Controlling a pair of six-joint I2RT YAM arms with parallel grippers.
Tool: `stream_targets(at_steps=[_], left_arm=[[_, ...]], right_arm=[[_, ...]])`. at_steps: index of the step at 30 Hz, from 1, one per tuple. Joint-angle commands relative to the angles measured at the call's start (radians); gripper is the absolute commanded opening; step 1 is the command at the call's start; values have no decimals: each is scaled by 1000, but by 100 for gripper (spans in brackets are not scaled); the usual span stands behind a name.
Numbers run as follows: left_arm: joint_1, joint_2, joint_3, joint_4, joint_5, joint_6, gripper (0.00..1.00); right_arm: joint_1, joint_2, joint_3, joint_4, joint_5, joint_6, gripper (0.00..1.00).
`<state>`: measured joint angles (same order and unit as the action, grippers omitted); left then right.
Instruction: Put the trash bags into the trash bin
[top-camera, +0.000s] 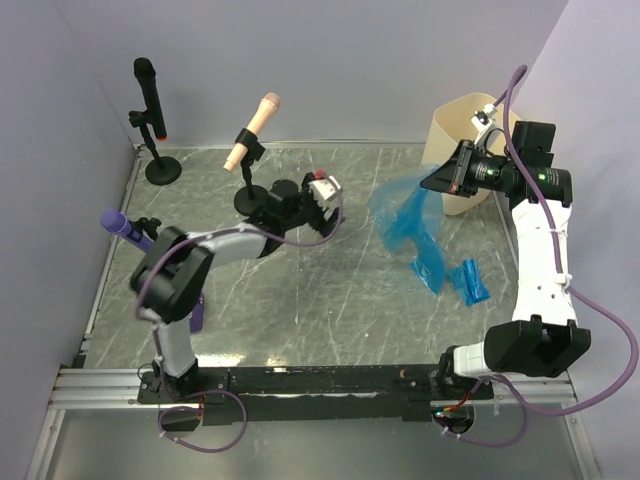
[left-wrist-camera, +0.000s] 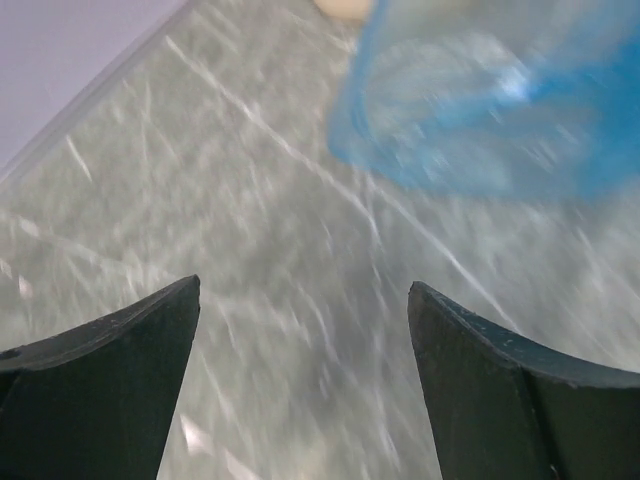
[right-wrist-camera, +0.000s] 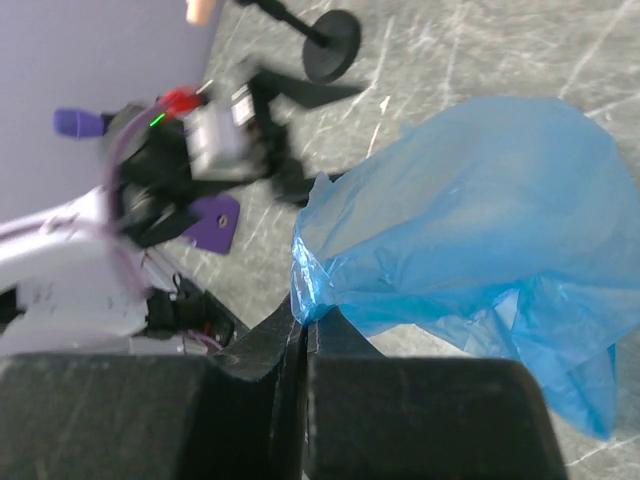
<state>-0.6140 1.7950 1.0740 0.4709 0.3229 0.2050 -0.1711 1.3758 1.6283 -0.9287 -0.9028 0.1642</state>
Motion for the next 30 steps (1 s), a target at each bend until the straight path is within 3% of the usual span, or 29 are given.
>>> stream_targets(at_steps=[1, 8, 13, 18, 19, 23, 25, 26, 30], left_arm=[[-10, 150, 209, 190, -48, 17, 89], [-10, 323, 428, 150, 204, 5, 88], [-10, 323, 417, 68, 372, 5, 85], [-16, 358, 406, 37, 432, 46, 83], [-20, 381, 429, 11, 452, 54, 78], [-12, 445, 572, -115, 496, -38, 30], [13, 413, 583, -162, 473, -111, 5], [34, 382, 566, -179, 449, -157, 1], [103, 219, 497, -288, 315, -370, 1]], right_arm=[[31, -55, 51, -48, -36, -69, 0], [45, -106, 36, -96, -31, -94, 0], [45, -110, 42, -105, -2, -98, 0], [45, -107, 61, -143, -8, -113, 0], [45, -107, 71, -157, -5, -126, 0], [45, -116, 70, -205, 68, -201, 0], [45, -112, 50, -214, 195, -230, 0], [45, -107, 35, -211, 261, -245, 0], [47, -58, -10, -181, 432, -327, 0]])
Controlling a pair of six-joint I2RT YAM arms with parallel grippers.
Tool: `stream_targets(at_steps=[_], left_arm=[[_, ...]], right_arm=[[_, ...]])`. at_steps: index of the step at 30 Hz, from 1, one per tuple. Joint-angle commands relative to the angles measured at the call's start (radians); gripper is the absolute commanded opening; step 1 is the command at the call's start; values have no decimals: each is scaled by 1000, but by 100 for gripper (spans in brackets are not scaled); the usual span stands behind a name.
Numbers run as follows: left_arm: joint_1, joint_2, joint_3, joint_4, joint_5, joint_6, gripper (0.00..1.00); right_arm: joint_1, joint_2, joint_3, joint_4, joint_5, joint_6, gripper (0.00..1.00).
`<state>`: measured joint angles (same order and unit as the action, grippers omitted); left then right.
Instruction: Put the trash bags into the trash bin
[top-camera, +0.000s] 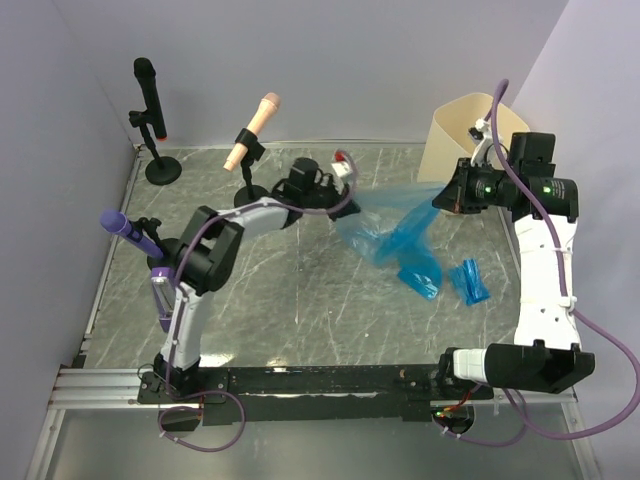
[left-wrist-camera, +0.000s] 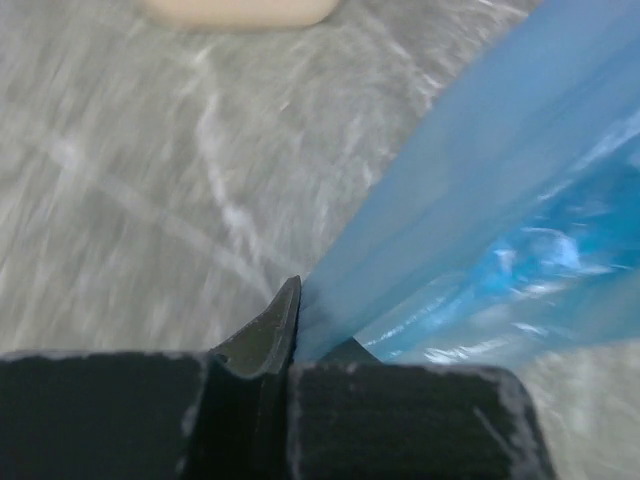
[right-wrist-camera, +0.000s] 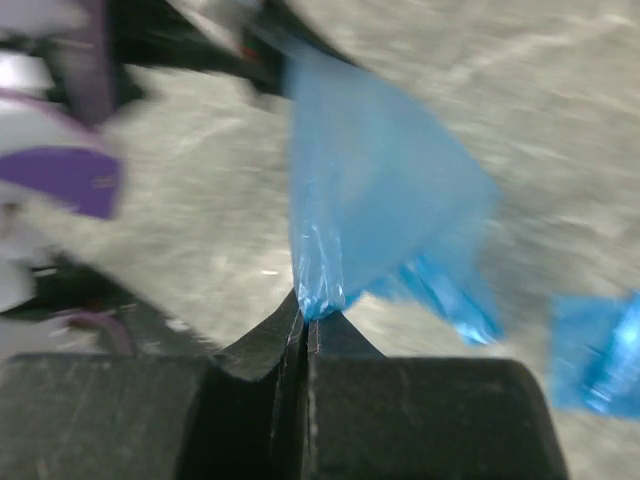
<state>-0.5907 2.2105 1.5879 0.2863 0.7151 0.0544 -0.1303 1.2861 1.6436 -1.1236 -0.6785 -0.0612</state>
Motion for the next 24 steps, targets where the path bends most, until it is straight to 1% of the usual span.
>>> stream_targets(at_steps=[1, 4, 6, 9, 12, 13, 14, 15, 17, 18, 19, 20, 21, 22, 23, 24], left_arm=[[86, -237, -14, -166, -116, -229, 1], [86, -316, 55, -379, -294, -241, 1], [88, -328, 156, -472, -405, -235, 1], [92, -302, 375, -559, -552, -220, 1], [98, -269, 643, -540, -673, -167, 1], [98, -270, 699, -494, -707, -151, 1], [98, -293, 721, -405, -712, -131, 1], [98, -322, 712, -295, -745, -113, 1], [95, -420, 608, -4, -744, -87, 2], [88, -454, 548, 146, -724, -67, 2], [74, -478, 522, 240, -705, 6, 1], [48, -489, 521, 313, -692, 95, 1], [22, -494, 512, 374, -680, 167, 2], [-9, -505, 486, 434, -671, 265, 4], [-41, -520, 419, 527, -669, 357, 6], [-66, -544, 317, 628, -671, 416, 6]], right_arm=[[9, 50, -21, 31, 235, -114, 0], [44, 120, 54, 76, 273, -138, 0], [87, 197, 155, 111, 312, -157, 0], [159, 342, 414, 171, 419, -149, 0], [179, 493, 742, 247, 494, -69, 0], [181, 508, 818, 307, 499, -51, 0], [187, 495, 840, 394, 487, -40, 0], [196, 460, 803, 491, 462, -32, 0], [218, 321, 603, 791, 400, -34, 0], [242, 230, 462, 990, 399, -49, 0], [274, 167, 362, 1230, 405, -93, 0], [319, 118, 291, 1336, 421, -168, 0], [355, 93, 260, 1413, 445, -233, 0], [388, 79, 242, 1452, 456, -305, 0], [406, 72, 217, 1472, 462, -339, 0], [419, 56, 178, 1490, 476, -357, 0]])
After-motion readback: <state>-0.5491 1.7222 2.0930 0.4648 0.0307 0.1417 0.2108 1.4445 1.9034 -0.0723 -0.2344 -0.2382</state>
